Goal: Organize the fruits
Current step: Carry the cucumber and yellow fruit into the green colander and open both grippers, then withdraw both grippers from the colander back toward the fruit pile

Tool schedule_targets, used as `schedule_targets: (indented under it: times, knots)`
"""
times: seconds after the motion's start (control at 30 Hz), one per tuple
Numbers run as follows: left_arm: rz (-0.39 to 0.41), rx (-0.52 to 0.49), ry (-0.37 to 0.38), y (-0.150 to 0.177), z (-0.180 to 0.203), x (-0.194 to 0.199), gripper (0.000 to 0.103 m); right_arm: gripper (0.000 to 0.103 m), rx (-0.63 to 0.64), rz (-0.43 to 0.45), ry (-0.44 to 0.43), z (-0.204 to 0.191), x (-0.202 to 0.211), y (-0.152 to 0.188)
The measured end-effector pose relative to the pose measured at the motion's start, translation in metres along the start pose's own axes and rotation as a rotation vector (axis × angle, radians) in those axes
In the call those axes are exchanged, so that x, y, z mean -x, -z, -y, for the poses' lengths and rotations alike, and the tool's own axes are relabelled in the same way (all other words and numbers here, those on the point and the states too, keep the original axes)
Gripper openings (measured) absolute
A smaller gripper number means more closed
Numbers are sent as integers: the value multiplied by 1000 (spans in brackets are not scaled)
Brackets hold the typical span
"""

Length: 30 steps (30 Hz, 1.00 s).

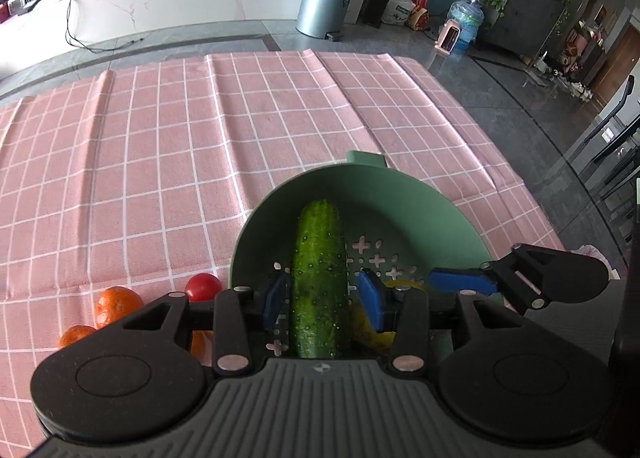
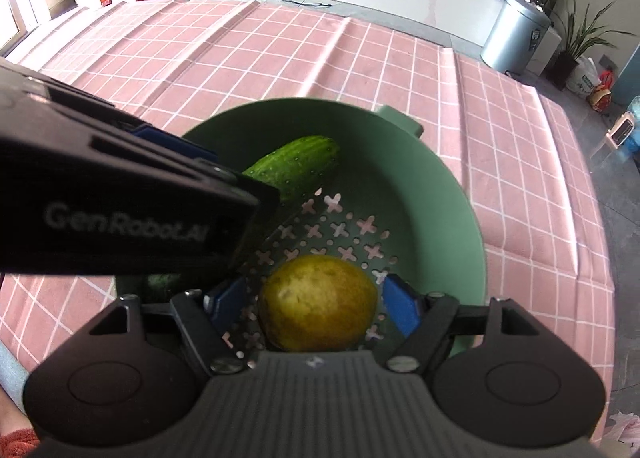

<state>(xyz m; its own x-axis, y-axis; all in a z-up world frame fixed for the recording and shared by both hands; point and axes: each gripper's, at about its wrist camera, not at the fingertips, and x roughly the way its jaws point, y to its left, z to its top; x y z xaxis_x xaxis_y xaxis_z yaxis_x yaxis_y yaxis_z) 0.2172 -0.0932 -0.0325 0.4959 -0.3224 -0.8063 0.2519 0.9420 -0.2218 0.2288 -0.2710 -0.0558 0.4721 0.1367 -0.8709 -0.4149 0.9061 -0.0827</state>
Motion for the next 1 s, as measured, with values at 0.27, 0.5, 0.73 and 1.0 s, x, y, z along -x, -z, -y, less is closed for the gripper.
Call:
schedule_targets:
  times: [0.27,0.5,0.73,1.0]
  knots:
    - [120,-38,-47,9,1,51,58,84,-58,118,76,-12,32,6]
    - [185,-94,-108,27,-3,91,59,84,-136,242,69,-31,77,24]
    - [221,-151,-203,50,-16,120,61,84,-302,346,6,-54,99,48]
    - [211,-98,-249,72,-50,134,62,84,-351,424,-49,-91,104,70]
